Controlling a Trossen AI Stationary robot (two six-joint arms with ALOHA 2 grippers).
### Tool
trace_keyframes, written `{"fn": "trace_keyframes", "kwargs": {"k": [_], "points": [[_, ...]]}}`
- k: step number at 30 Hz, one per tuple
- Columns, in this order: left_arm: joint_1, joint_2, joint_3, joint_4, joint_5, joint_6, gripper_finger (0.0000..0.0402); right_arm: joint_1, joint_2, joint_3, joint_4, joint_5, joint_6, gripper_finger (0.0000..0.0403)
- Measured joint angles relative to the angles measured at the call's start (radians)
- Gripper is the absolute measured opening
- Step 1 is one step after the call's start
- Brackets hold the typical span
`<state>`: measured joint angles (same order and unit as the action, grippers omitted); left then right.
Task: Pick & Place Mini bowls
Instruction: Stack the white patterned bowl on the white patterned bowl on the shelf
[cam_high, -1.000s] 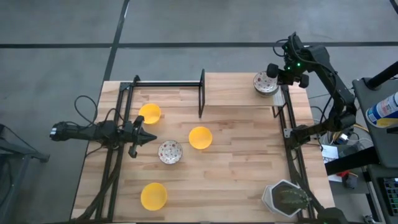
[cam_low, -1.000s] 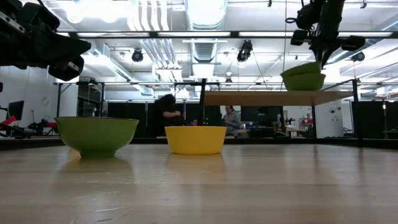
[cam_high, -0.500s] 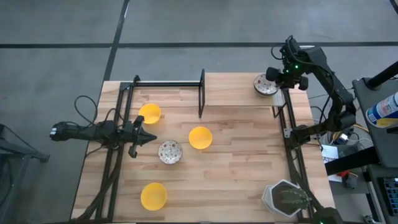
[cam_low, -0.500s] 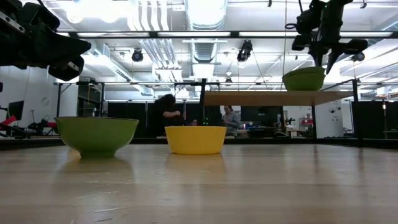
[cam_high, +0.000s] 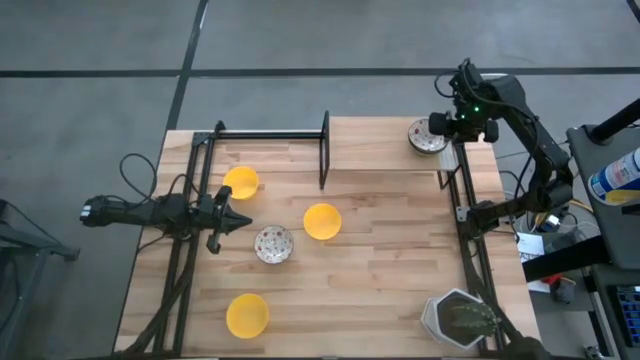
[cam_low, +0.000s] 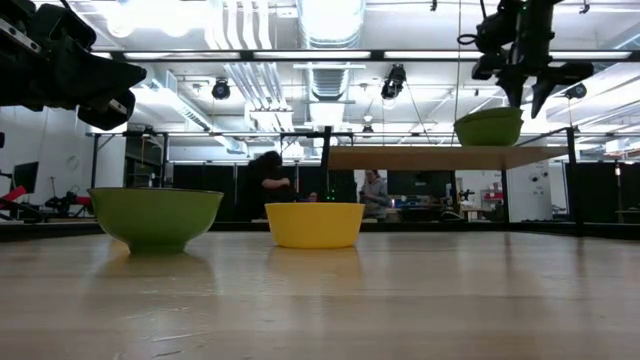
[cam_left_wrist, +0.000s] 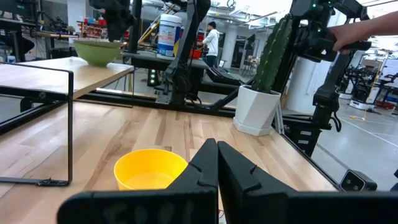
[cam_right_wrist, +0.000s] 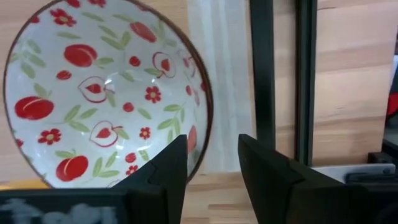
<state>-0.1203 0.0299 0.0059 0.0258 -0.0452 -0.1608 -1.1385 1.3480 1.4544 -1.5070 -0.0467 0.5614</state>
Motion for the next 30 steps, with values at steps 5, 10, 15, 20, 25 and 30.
{"fn": "trace_keyframes", "kwargs": {"k": [5,10,15,20,25,30], "points": [[0.000,0.000,0.000,0.000,0.000,0.000,0.0000,0.000,-0.027,0.010,0.012,0.000,-0.017,0.0135],[0.000,0.000,0.000,0.000,0.000,0.000,0.0000,0.004,-0.076,0.036,0.023,-0.004,-0.018,0.0136],[0.000,0.000,0.000,0.000,0.000,0.000,0.0000,0.019,-0.131,0.068,0.027,-0.009,-0.017,0.0128],[0.000,0.000,0.000,0.000,0.000,0.000,0.0000,0.068,-0.176,0.082,0.029,-0.028,-0.019,0.0123],[-0.001,0.000,0.000,0.006,-0.034,0.004,0.0000,0.150,-0.214,0.082,0.030,-0.090,-0.061,0.0117],[0.000,0.000,0.000,0.025,-0.055,-0.165,0.0000,0.289,-0.257,0.080,0.074,-0.093,-0.022,0.0066]]}}
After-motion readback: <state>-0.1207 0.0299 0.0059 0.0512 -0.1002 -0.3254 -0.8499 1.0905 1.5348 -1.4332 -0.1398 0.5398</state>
